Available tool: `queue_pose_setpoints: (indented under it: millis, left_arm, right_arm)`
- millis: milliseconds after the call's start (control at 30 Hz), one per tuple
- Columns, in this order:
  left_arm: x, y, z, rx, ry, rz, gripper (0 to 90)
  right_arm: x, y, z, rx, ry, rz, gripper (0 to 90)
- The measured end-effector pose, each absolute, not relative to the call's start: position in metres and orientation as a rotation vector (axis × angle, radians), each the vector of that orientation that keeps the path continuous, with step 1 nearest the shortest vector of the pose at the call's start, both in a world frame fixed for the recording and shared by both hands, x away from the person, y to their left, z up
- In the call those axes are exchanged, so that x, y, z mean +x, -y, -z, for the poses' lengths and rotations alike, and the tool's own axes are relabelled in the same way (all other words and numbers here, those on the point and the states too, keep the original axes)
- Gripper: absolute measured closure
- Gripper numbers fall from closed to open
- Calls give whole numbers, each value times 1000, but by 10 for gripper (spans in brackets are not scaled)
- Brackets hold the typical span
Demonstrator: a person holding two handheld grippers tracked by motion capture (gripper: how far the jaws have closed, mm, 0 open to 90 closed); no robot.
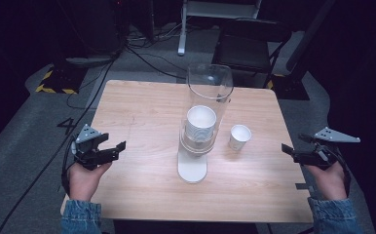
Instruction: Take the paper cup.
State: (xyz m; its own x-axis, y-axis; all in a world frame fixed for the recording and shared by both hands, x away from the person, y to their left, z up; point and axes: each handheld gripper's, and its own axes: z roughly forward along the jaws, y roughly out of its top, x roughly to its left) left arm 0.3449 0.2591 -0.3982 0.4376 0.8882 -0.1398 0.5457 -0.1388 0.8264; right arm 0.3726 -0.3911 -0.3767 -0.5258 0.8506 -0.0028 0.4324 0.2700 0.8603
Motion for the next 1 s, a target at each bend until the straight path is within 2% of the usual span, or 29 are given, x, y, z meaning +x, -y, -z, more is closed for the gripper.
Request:
queue_pose_setpoints:
  millis: [267, 500, 1000]
  left_arm:
    - [348, -261, 405, 1824, -1298, -495, 282]
    - [348, -261, 405, 1829, -1289, -490, 280]
    - [347, -256, 405, 1858, -1244, -474, 212]
  right_arm:
    - [378, 392, 385, 1209, -2037, -1163, 154]
    - [381, 395, 389, 1260, -2039, -1150, 153]
    - [386, 386, 394, 1253, -2030, -1209, 147]
